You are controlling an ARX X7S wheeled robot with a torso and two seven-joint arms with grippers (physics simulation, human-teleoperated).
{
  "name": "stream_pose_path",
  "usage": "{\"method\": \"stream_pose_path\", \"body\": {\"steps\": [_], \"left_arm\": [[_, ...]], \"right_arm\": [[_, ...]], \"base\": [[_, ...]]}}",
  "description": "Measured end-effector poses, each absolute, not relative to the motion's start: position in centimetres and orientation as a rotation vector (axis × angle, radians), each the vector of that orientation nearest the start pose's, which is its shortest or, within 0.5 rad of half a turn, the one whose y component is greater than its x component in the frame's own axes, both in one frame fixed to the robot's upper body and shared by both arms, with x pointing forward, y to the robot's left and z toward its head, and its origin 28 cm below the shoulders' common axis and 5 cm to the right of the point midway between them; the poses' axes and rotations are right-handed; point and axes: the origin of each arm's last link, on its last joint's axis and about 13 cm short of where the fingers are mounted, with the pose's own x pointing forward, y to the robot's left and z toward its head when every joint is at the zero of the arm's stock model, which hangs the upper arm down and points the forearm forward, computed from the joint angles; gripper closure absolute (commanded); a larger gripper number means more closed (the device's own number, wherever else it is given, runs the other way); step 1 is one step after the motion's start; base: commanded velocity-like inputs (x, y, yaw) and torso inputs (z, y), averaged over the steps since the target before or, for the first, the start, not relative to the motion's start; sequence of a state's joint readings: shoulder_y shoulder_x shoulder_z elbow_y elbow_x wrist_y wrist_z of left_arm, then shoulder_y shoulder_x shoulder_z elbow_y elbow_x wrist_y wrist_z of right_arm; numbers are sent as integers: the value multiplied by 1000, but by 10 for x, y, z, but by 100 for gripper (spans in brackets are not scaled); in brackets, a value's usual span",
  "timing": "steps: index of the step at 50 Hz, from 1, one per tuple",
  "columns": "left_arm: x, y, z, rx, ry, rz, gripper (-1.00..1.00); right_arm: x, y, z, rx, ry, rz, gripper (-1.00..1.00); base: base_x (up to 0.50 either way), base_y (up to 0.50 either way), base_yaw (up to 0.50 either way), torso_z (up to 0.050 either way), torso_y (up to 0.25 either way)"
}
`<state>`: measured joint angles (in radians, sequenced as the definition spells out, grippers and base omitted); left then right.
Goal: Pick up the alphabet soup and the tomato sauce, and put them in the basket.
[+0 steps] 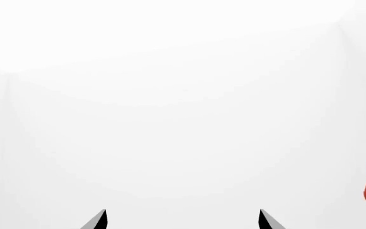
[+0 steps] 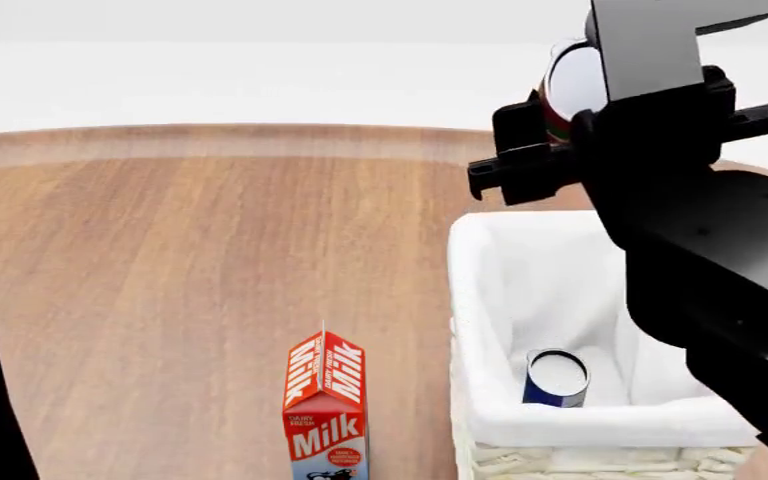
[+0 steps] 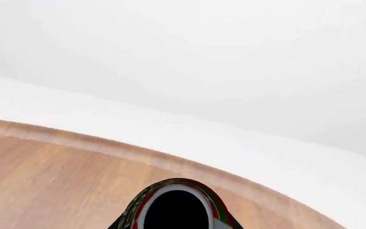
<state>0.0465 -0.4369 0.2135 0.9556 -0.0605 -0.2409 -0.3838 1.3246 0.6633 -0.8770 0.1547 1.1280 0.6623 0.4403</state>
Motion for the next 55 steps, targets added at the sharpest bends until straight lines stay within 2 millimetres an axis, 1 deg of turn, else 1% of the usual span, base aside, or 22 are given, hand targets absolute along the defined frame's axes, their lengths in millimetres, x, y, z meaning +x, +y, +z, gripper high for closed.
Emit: {"method": "stream_pose_path", "body": {"steps": [11,26,42,55], "left_arm": [[152,213,172,158,-631,-23,-100],[152,212,171,156,-628,-24,-100],[152,213,169,155,-623,-23,-100],[152,213,168,154,-622,-21,-100]], "right_arm": [[368,-147,241,-113,153,26,100],[383,-147,201,-21,231,-35,100],[388,-148,165,41,307,-73,100],[388,-152,144,60,350,-109,100]], "base": [[0,0,0,0,0],[0,0,0,0,0],[0,0,0,1,1],[0,0,0,0,0]]}}
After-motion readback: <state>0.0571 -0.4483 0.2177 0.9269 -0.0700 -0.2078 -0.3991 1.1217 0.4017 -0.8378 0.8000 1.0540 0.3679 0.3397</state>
